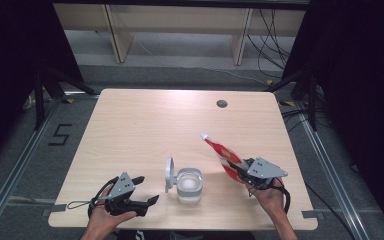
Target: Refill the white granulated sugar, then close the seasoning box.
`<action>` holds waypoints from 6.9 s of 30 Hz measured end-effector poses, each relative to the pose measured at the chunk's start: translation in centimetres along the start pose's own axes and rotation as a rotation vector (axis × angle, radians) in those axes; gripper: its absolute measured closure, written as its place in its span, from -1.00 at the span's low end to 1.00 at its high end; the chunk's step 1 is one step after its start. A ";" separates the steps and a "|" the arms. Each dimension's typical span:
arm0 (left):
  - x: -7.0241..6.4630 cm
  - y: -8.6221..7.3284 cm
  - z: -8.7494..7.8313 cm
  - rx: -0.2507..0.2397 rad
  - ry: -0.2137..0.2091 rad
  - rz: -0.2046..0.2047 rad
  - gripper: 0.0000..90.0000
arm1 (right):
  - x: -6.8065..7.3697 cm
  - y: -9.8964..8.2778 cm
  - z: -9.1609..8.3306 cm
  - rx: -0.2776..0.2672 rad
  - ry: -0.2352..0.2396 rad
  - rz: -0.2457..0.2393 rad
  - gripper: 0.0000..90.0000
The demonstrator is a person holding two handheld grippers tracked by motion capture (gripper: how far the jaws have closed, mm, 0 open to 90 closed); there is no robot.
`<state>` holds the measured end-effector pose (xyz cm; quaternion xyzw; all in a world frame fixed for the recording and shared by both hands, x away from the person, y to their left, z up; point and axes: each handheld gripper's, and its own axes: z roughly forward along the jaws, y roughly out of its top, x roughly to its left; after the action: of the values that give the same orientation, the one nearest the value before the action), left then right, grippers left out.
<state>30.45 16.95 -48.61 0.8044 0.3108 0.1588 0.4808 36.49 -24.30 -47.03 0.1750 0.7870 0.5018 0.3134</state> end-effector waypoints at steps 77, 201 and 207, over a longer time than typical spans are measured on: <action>0.1 0.2 0.0 -0.011 0.014 -0.036 -0.57 | 1.8 -0.8 -8.2 0.134 -0.174 0.372 -0.32; -2.6 5.9 -0.3 -0.087 -0.078 0.009 0.99 | 4.0 -1.9 -10.1 0.259 -0.160 0.354 -0.43; -3.0 6.1 0.0 -0.093 -0.091 -0.003 0.99 | 4.0 -1.9 -10.1 0.252 -0.154 0.363 -0.43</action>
<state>30.30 12.87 -43.13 0.7871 0.2820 0.1358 0.5316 26.85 -29.58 -46.97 0.3892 0.7729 0.4328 0.2526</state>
